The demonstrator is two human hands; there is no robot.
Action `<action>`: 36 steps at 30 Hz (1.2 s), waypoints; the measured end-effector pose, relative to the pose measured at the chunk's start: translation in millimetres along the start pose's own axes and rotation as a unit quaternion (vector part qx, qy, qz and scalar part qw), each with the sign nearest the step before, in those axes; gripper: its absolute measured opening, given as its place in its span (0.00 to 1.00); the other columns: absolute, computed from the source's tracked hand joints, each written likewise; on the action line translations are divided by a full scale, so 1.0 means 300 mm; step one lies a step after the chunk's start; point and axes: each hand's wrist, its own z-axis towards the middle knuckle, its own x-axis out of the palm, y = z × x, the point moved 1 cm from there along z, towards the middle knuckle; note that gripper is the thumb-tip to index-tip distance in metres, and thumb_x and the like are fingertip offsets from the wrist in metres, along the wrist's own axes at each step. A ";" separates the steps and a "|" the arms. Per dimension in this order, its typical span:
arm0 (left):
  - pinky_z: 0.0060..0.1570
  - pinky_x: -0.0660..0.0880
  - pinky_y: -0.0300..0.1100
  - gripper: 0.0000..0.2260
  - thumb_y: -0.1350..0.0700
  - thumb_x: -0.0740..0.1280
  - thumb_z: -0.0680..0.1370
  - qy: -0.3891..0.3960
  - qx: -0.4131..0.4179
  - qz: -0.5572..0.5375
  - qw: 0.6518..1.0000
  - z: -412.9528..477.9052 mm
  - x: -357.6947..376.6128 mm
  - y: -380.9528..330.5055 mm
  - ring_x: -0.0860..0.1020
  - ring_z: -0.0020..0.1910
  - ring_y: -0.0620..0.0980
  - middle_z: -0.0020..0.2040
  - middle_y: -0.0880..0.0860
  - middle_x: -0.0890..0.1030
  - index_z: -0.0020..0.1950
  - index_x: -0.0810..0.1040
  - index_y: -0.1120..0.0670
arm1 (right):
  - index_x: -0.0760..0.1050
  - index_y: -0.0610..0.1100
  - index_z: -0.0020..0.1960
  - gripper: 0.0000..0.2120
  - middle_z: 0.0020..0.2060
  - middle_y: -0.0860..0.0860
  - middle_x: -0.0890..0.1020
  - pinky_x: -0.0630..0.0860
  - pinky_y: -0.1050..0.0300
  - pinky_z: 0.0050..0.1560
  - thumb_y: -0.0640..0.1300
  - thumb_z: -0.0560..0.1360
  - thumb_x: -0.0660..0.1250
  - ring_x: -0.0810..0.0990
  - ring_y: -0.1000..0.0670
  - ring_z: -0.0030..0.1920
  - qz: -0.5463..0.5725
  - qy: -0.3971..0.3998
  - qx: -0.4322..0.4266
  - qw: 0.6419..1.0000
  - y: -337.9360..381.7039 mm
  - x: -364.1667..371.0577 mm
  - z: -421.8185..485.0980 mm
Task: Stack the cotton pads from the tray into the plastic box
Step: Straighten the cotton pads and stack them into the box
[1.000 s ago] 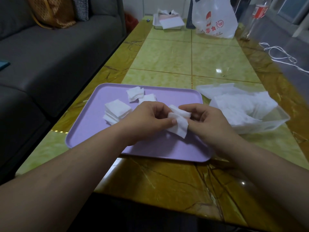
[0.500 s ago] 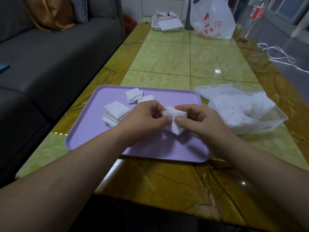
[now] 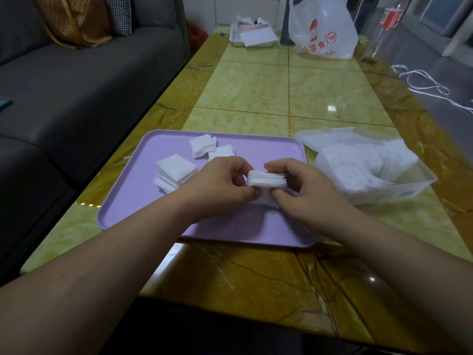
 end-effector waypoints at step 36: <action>0.43 0.73 0.33 0.09 0.53 0.70 0.79 0.033 0.095 0.028 0.994 0.143 0.339 -0.380 0.77 0.38 0.38 0.55 0.43 0.82 0.59 0.82 0.49 | 0.72 0.48 0.48 0.08 0.43 0.49 0.77 0.66 0.54 0.36 0.48 0.72 0.67 0.74 0.45 0.42 -0.235 -0.200 0.122 0.943 -0.060 -0.499 -0.077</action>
